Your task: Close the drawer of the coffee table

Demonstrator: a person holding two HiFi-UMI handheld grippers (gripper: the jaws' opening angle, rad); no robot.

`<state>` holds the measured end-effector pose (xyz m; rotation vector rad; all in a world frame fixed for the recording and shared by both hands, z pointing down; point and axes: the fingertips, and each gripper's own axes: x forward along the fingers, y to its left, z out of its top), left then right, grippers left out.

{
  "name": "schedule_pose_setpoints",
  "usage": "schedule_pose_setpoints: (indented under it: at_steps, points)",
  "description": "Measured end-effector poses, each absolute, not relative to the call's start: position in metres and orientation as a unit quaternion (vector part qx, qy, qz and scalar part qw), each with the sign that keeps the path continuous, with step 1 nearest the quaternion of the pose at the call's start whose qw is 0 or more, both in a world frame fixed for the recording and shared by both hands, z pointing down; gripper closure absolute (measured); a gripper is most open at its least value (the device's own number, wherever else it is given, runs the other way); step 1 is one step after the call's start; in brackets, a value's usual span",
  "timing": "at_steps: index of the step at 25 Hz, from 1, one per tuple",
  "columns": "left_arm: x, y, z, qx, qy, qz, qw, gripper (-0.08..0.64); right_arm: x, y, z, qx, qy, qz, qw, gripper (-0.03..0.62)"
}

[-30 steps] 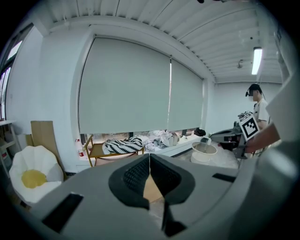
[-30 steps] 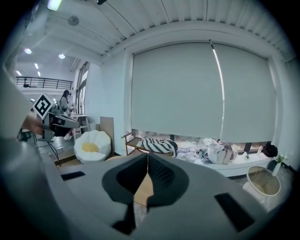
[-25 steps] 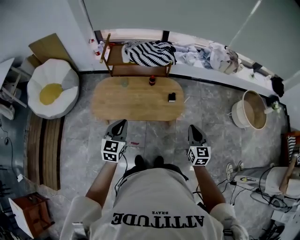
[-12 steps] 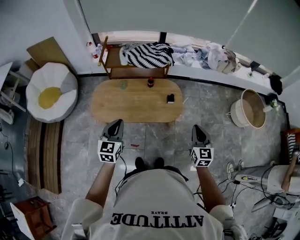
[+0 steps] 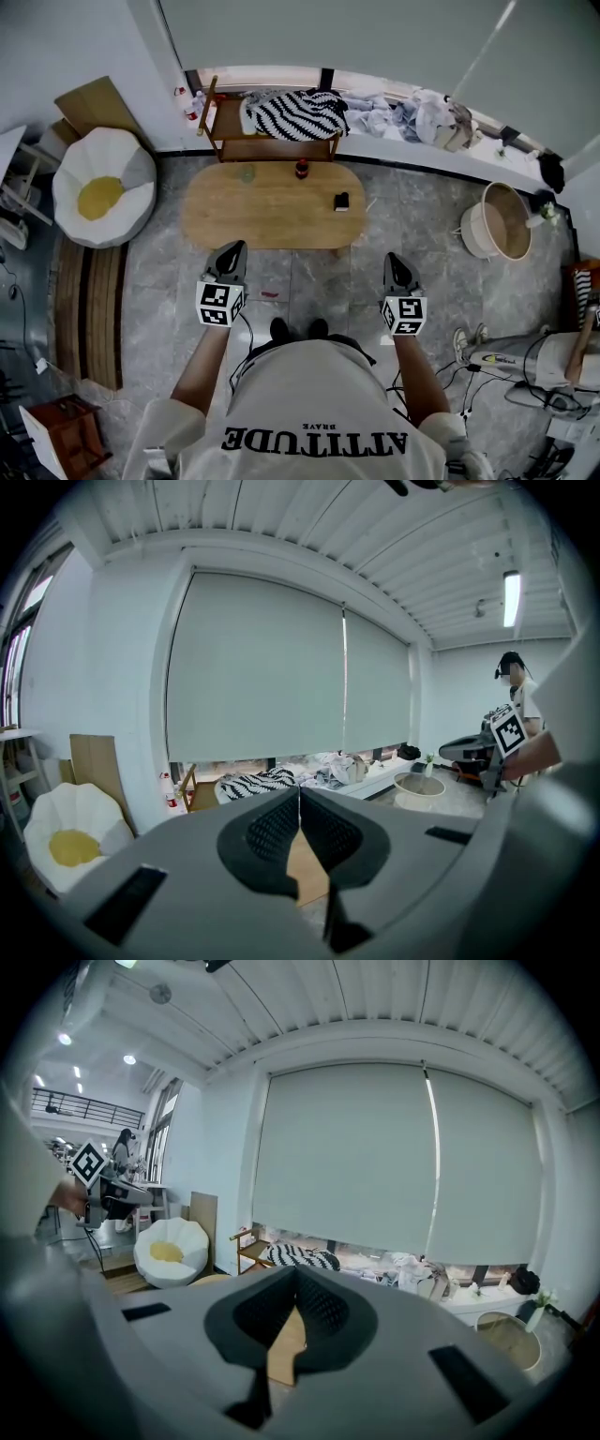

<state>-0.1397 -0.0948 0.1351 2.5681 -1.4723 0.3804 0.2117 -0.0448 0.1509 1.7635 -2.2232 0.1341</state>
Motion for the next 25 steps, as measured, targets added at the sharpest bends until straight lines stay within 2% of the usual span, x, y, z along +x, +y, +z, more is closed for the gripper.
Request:
schedule_pose_setpoints:
  at_steps: [25]
  points:
    - [-0.132,-0.077,0.146,0.860,-0.486,0.125,0.092,0.538,0.218,-0.021,0.154,0.620,-0.768,0.050,0.152,0.573]
